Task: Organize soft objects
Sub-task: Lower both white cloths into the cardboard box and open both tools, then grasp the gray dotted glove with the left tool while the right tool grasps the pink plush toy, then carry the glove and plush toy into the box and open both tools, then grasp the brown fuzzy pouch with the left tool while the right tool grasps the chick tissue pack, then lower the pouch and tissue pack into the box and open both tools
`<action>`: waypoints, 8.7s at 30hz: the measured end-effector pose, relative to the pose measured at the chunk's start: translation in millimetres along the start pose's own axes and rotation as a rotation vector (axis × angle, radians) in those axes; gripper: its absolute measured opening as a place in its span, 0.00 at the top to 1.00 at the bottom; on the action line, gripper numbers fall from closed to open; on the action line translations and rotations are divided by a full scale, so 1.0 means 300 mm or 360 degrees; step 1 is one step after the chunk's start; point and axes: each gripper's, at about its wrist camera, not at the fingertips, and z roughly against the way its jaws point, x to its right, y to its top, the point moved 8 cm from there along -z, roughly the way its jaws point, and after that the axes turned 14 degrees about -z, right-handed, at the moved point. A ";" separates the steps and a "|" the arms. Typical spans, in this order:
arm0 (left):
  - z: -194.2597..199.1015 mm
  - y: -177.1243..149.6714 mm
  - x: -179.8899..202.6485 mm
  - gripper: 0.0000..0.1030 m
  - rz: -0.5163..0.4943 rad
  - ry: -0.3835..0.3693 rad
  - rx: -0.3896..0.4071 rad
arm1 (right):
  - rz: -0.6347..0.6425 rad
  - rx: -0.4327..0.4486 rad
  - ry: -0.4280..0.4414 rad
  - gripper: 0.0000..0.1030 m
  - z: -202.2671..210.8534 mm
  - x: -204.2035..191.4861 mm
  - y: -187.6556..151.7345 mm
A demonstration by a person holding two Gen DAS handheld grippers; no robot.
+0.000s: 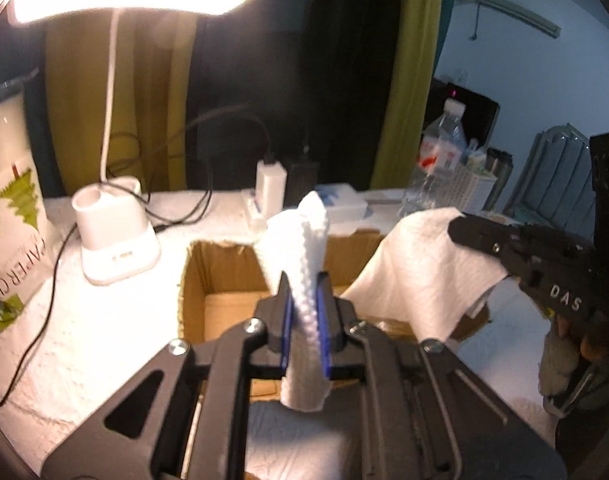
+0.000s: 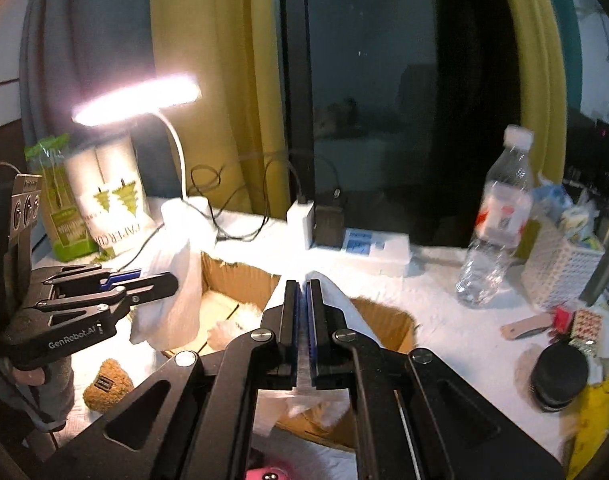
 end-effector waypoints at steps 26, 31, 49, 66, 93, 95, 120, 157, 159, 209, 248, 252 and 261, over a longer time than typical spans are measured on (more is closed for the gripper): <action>0.125 -0.032 0.073 0.14 0.0025 -0.0051 0.0055 | -0.0010 -0.0068 -0.0223 0.48 0.116 0.052 -0.101; 0.145 -0.064 0.129 0.14 0.0006 -0.0080 0.0038 | -0.0022 -0.0100 -0.0233 0.47 0.163 0.060 -0.163; 0.133 -0.230 0.262 0.14 -0.0024 -0.0133 -0.0128 | -0.0194 -0.0242 -0.0191 0.44 0.191 0.124 -0.397; -0.013 -0.349 0.293 0.14 -0.0057 -0.0147 -0.0399 | -0.0342 -0.0448 -0.0014 0.37 0.092 0.102 -0.504; 0.112 -0.205 0.345 0.68 -0.0180 -0.0159 -0.0220 | -0.0276 -0.0156 -0.0051 0.63 0.276 0.190 -0.336; 0.131 -0.175 0.332 0.68 -0.0177 -0.0146 -0.0188 | -0.0269 -0.0134 -0.0046 0.63 0.284 0.189 -0.314; 0.165 0.067 0.034 0.68 -0.0045 0.0070 0.0142 | -0.0184 0.0020 -0.0111 0.63 0.180 0.167 -0.089; 0.156 -0.004 0.027 0.26 -0.0006 0.0015 0.0101 | -0.0194 -0.0010 -0.0204 0.45 0.149 0.083 -0.122; 0.175 -0.016 0.034 0.26 -0.0013 0.0011 0.0103 | -0.0190 -0.0008 -0.0202 0.45 0.166 0.072 -0.132; 0.155 -0.490 -0.015 0.23 0.0042 0.0094 -0.0431 | 0.0033 -0.0532 -0.0114 0.37 0.152 -0.102 -0.639; 0.227 -0.166 -0.018 0.53 -0.0035 0.0003 -0.0082 | -0.0025 -0.0200 -0.0142 0.52 0.160 -0.029 -0.266; 0.212 -0.123 -0.035 0.53 -0.0044 0.0016 -0.0047 | -0.0053 -0.0162 -0.0155 0.52 0.148 -0.011 -0.217; 0.167 -0.054 -0.071 0.53 -0.0043 0.0034 0.0008 | -0.0121 -0.0120 -0.0194 0.52 0.103 0.040 -0.145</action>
